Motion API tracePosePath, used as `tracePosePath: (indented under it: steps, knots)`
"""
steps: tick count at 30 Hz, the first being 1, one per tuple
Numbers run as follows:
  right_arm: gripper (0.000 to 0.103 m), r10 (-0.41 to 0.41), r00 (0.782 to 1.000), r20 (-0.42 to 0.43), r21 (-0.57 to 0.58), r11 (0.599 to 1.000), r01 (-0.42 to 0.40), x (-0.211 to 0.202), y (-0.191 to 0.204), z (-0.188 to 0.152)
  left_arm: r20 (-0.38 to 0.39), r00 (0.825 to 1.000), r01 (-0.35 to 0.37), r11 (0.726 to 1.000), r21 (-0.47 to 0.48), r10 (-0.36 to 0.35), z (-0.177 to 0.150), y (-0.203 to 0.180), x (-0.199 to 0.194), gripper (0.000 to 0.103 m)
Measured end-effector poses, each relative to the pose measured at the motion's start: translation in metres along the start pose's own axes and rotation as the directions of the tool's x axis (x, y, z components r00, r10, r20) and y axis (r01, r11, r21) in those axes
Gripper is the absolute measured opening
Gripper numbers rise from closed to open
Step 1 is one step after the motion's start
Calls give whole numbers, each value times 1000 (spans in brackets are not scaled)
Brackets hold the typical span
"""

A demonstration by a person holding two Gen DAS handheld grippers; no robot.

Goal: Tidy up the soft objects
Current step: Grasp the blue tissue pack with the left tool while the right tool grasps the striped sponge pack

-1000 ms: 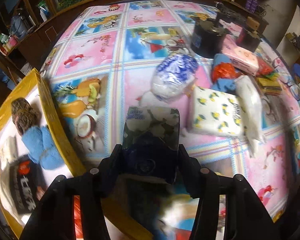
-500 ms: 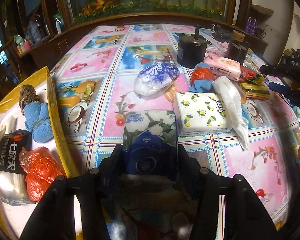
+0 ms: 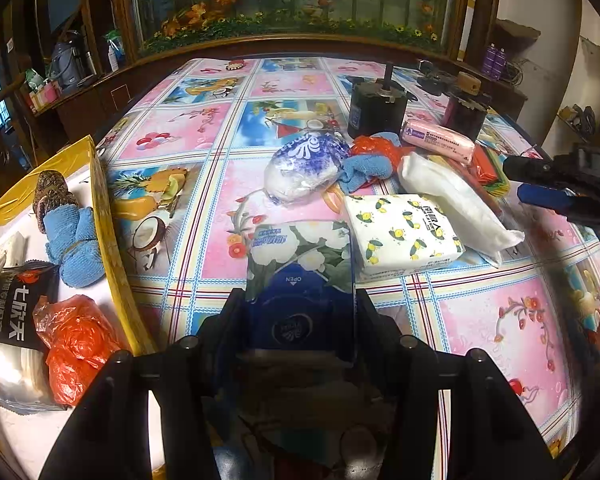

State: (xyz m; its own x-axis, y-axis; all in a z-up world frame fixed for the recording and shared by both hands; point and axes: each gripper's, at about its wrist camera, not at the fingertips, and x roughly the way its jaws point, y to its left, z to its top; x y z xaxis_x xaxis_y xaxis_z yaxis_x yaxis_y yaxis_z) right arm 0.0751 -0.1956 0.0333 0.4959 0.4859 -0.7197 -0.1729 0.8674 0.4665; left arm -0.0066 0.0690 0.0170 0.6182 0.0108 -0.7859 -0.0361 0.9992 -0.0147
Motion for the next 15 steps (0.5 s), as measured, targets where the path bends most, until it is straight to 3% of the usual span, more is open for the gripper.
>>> tracePosePath:
  steps: [6, 12, 15]
  knots:
    - [60, -35, 998, -53, -94, 995, 30, 31, 21, 7, -3, 1000, -9, 1000, 2, 9, 0, 1, 0, 52]
    - [60, -187, 981, -44, -283, 945, 167, 55, 51, -2, -10, 1000, -27, 1000, 10, 27, 0, -2, 2, 52]
    - [48, -227, 973, -33, -317, 926, 205, 54, 51, -6, -14, 999, -40, 999, 12, 40, 0, -5, 3, 52]
